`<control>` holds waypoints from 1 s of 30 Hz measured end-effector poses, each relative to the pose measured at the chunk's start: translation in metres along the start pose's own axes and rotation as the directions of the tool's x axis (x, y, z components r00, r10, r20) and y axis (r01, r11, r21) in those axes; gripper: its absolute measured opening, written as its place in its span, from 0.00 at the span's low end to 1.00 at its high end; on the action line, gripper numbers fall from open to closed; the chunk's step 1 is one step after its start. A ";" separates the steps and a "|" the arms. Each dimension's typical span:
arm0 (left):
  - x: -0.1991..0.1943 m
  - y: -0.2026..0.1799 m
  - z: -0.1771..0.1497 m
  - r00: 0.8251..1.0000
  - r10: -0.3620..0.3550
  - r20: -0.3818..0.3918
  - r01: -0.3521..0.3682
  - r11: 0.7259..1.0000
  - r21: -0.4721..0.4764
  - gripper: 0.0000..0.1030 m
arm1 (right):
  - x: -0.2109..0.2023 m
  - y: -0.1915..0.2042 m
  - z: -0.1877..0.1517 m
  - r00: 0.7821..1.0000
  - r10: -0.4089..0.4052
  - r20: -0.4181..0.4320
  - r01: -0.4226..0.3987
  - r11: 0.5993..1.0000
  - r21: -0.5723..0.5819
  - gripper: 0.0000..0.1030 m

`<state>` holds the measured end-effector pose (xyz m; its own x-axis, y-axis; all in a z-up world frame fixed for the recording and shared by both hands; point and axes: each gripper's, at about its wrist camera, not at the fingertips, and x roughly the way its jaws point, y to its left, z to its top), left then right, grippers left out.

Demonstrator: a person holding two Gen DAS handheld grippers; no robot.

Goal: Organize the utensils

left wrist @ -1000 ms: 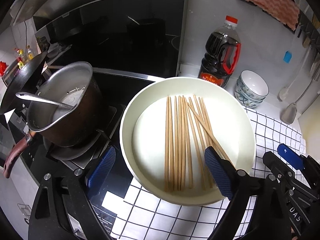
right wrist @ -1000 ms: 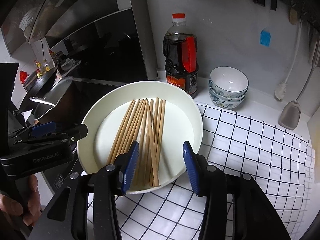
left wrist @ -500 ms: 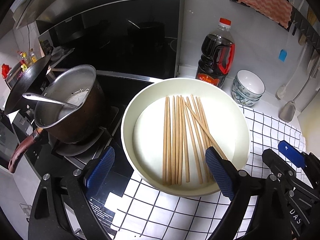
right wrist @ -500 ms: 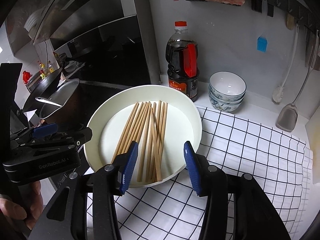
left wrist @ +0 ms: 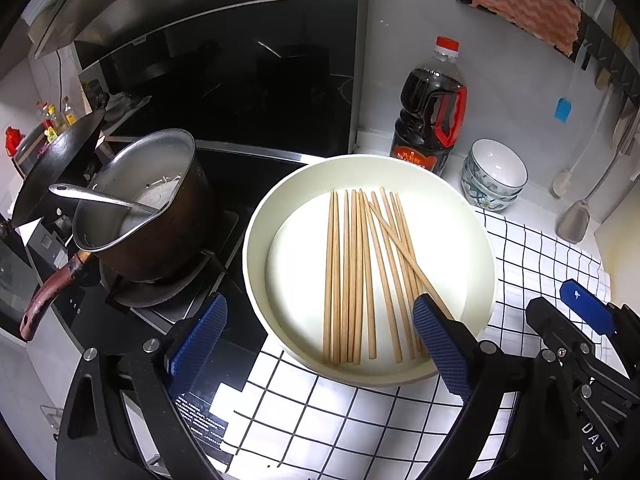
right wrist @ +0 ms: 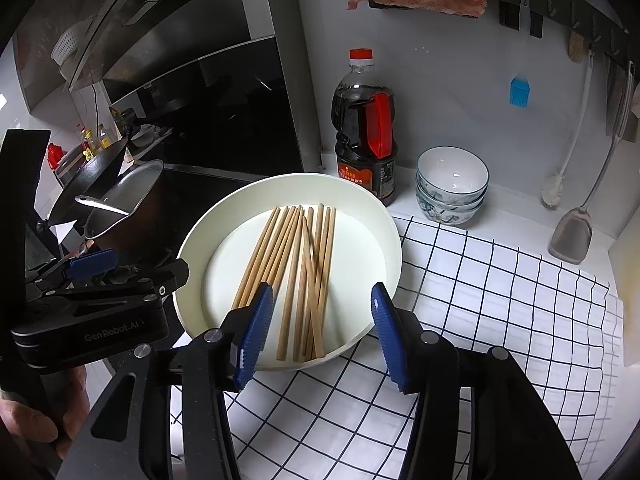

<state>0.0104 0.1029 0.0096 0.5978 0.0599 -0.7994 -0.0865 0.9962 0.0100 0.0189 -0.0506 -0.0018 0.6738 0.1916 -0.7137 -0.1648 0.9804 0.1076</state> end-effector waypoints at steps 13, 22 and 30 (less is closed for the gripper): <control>-0.002 0.000 -0.002 1.000 0.002 -0.004 -0.002 1.000 -0.004 0.91 | -0.004 -0.001 -0.001 1.000 0.002 0.000 -0.002 1.000 0.003 0.49; -0.004 0.000 -0.002 1.000 -0.001 -0.002 0.001 1.000 -0.005 0.91 | -0.004 -0.001 0.000 1.000 0.002 0.001 -0.002 1.000 0.001 0.49; -0.004 0.000 -0.002 1.000 -0.001 -0.003 0.001 1.000 -0.005 0.91 | -0.004 -0.001 -0.001 1.000 0.002 0.001 -0.002 1.000 0.001 0.49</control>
<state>0.0061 0.1021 0.0116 0.5956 0.0590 -0.8011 -0.0903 0.9959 0.0062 0.0158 -0.0529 0.0003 0.6738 0.1938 -0.7130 -0.1658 0.9800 0.1096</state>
